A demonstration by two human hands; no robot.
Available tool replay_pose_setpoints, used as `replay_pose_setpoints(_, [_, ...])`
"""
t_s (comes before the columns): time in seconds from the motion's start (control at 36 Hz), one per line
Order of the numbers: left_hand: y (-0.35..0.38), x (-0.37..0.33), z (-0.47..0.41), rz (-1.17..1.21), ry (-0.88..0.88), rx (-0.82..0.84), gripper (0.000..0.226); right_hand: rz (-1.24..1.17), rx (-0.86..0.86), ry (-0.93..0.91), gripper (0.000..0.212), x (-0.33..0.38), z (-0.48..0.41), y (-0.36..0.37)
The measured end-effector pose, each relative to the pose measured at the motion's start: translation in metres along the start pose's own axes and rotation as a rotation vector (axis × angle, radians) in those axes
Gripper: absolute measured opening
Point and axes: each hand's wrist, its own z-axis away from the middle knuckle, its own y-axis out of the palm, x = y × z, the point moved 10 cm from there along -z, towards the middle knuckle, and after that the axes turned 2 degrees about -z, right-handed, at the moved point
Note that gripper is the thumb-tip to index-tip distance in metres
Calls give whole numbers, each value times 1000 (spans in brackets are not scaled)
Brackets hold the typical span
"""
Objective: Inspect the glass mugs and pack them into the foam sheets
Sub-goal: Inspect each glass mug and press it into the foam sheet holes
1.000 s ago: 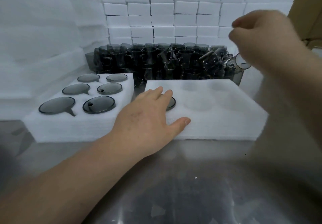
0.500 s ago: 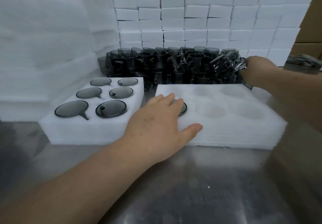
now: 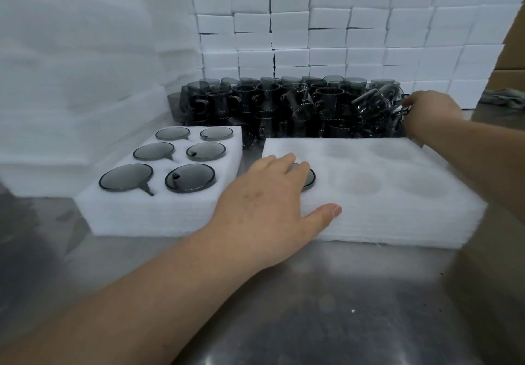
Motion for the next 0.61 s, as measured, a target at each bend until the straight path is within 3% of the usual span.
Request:
replay_pose_setpoints(0.14, [-3,-1,1,-4,-6,-16,79,2,-72,16,28,-5,-6,-16])
replay_pose_setpoints(0.33, [-1,-1,1,1,-13,13,80,-125,-247,-42,36,6,3,-62])
replay_pose_setpoints(0.47, [-7,-4,3,23,-6,3,84,-521,-342,-97,46,26,32,-94])
replay_pose_setpoints(0.61, [-33,-9,7,105,54,-181,84,-1070,-239,-193,46,62,97,-100])
